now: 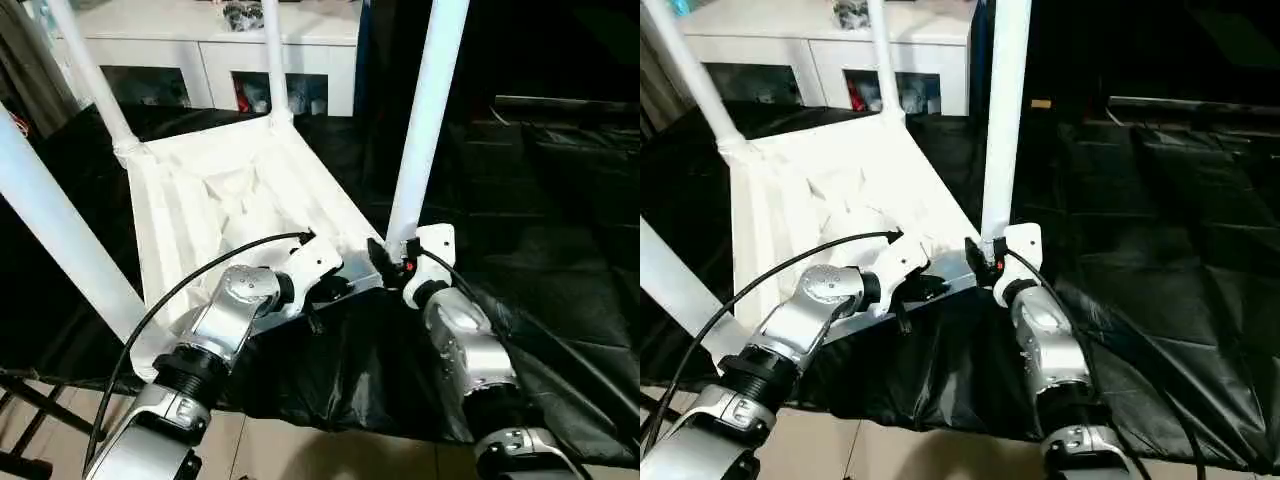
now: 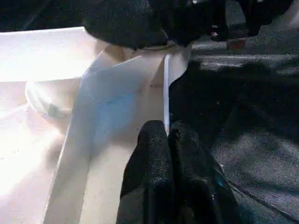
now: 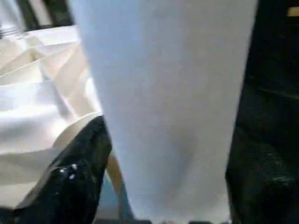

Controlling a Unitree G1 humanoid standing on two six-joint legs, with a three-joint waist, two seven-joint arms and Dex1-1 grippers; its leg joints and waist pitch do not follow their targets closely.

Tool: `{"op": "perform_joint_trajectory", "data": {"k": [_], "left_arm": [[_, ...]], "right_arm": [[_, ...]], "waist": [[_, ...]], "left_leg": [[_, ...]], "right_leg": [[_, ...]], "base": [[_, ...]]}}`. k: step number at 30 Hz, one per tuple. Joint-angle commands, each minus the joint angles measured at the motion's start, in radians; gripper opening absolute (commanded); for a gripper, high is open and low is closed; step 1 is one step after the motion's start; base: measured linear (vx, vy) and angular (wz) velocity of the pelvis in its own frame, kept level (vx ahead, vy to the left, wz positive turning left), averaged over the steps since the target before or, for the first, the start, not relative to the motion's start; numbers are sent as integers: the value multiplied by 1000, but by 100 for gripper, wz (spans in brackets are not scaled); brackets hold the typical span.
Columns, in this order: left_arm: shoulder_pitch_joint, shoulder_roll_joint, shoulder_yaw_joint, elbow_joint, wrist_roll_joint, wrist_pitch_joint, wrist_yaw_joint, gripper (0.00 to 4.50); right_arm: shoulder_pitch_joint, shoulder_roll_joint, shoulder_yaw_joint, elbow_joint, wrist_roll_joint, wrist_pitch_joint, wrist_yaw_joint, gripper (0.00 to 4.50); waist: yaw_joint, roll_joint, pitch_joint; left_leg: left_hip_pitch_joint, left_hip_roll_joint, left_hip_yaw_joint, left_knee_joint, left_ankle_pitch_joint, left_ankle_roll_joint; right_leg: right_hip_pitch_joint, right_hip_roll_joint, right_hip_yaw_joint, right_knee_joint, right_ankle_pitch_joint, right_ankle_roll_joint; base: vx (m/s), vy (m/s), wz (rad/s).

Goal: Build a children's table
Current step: Rotate leg to tighten

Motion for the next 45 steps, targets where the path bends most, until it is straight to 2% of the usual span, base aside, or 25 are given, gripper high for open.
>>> {"op": "perform_joint_trajectory", "data": {"k": [1, 6, 9, 10, 14, 17, 19, 20, 21, 22, 23, 25, 26, 28, 32, 39, 40, 41, 42, 43, 44, 45], "left_arm": [[-5, -17, -52, -30, -24, -34, -39, 0], [9, 39, -59, -55, -47, -59, -146, 0], [7, 75, -57, -54, -57, -77, -197, 0], [8, 83, -58, -54, -60, -84, -214, 0], [4, 121, -65, -42, -75, -110, -291, 0], [-4, 142, -69, -31, -85, -127, -334, 0], [-22, 175, -73, -12, -93, -140, -394, 0], [-26, 184, -75, -6, -92, -143, -407, 0], [-33, 191, -73, 3, -91, -149, -416, 0], [-36, 194, -71, 9, -91, -152, -420, 0], [-43, 204, -69, 19, -91, -153, -434, 0], [-46, 211, -70, 27, -92, -154, -443, 0], [-47, 213, -71, 29, -92, -155, -445, 0], [-48, 221, -73, 36, -91, -161, -454, 0], [-50, 239, -72, 49, -94, -176, -474, 0], [-55, 245, -73, 64, -92, -182, -479, 0], [-54, 243, -73, 64, -91, -182, -477, 0], [-53, 241, -71, 62, -93, -179, -473, 0], [-53, 241, -71, 62, -93, -179, -473, 0], [-52, 239, -69, 61, -95, -176, -471, 0], [-51, 233, -67, 58, -97, -170, -461, 0], [-50, 229, -64, 56, -97, -164, -447, 0]], "right_arm": [[2, 3, 104, 4, 16, 14, 149, 355], [30, -117, 135, -62, 56, 22, 386, 355], [55, -190, 179, -108, 64, 40, 545, 355], [59, -204, 190, -116, 65, 46, 578, 355], [69, -257, 232, -151, 81, 72, 707, 355], [73, -281, 252, -181, 101, 106, 772, 355], [82, -313, 289, -211, 105, 134, 851, 355], [85, -320, 298, -217, 103, 139, 868, 355], [88, -326, 309, -219, 96, 141, 885, 355], [89, -329, 315, -220, 92, 142, 894, 355], [95, -332, 327, -228, 91, 152, 914, 355], [96, -332, 333, -234, 97, 167, 925, 355], [97, -333, 335, -236, 98, 170, 929, 339], [100, -337, 341, -241, 101, 178, 937, 322], [108, -343, 351, -261, 110, 200, 953, 288], [108, -338, 353, -257, 104, 205, 965, 255], [109, -338, 355, -260, 107, 208, 964, 255], [112, -336, 353, -262, 110, 210, 960, 253], [112, -336, 353, -262, 110, 210, 960, 252], [114, -335, 352, -264, 113, 212, 957, 252], [122, -329, 346, -269, 116, 211, 942, 252], [128, -322, 341, -272, 116, 206, 924, 252]], "waist": [[4, -1, -52], [11, -2, -53], [20, 2, -53], [22, 8, -53], [31, 7, -50], [38, 8, -52], [42, 4, -54], [43, 5, -54], [43, 0, -54], [46, 1, -53], [49, -6, -52], [53, -3, -51], [54, -4, -50], [61, -9, -52], [65, -11, -54], [66, -13, -54], [66, -11, -54], [68, -1, -54], [66, -6, -54], [66, -2, -55], [68, 15, -56], [65, 8, -56]], "left_leg": [[-8, 12, 0, -62, -204, 57], [-10, 14, 2, -56, -183, 91], [-8, 17, 3, -54, -170, 102], [-7, 17, 4, -53, -174, 101], [-5, 20, 3, -56, -203, 88], [-4, 22, 4, -54, -196, 90], [-5, 20, 4, -52, -171, 96], [-6, 21, 3, -53, -172, 98], [-6, 20, 4, -52, -172, 98], [-6, 20, 4, -53, -176, 95], [-5, 21, 4, -55, -182, 91], [-4, 22, 4, -57, -190, 84], [-4, 22, 4, -57, -193, 81], [-3, 23, 3, -57, -178, 76], [-4, 22, 4, -54, -150, 80], [-3, 21, 4, -56, -166, 71], [-3, 22, 4, -55, -167, 68], [-3, 22, 2, -56, -169, 65], [-3, 22, 4, -55, -170, 65], [-3, 21, 3, -55, -171, 63], [-1, 21, 1, -55, -176, 59], [1, 21, 4, -54, -180, 60]], "right_leg": [[57, -43, 34, -65, -121, -214], [60, -44, 33, -62, -87, -238], [58, -42, 32, -58, -71, -249], [58, -41, 31, -59, -74, -252], [56, -43, 31, -62, -133, -247], [54, -44, 33, -59, -124, -248], [56, -42, 32, -54, -83, -255], [56, -43, 32, -53, -86, -254], [56, -43, 32, -53, -88, -254], [55, -45, 32, -55, -112, -250], [55, -48, 33, -57, -145, -243], [52, -49, 34, -61, -180, -233], [52, -49, 35, -61, -188, -229], [53, -49, 36, -58, -184, -222], [52, -48, 36, -52, -135, -229], [52, -50, 36, -56, -168, -220], [52, -50, 36, -56, -167, -218], [51, -50, 36, -54, -166, -220], [51, -48, 36, -55, -152, -223], [52, -48, 35, -54, -147, -225], [51, -48, 35, -52, -138, -229], [50, -46, 36, -58, -130, -229]], "base": [[0, 0, 0], [0, 0, 0], [0, 0, 0], [0, 0, 0], [0, 0, 0], [0, 0, 0], [0, 0, 0], [0, 0, 0], [0, 0, 0], [0, 0, 0], [0, 0, 0], [0, 0, 0], [0, 0, 0], [0, 0, 0], [0, 0, 0], [0, 0, 0], [0, 0, 0], [0, 0, 0], [0, 0, 0], [0, 0, 0], [0, 0, 0], [0, 0, 0]]}}
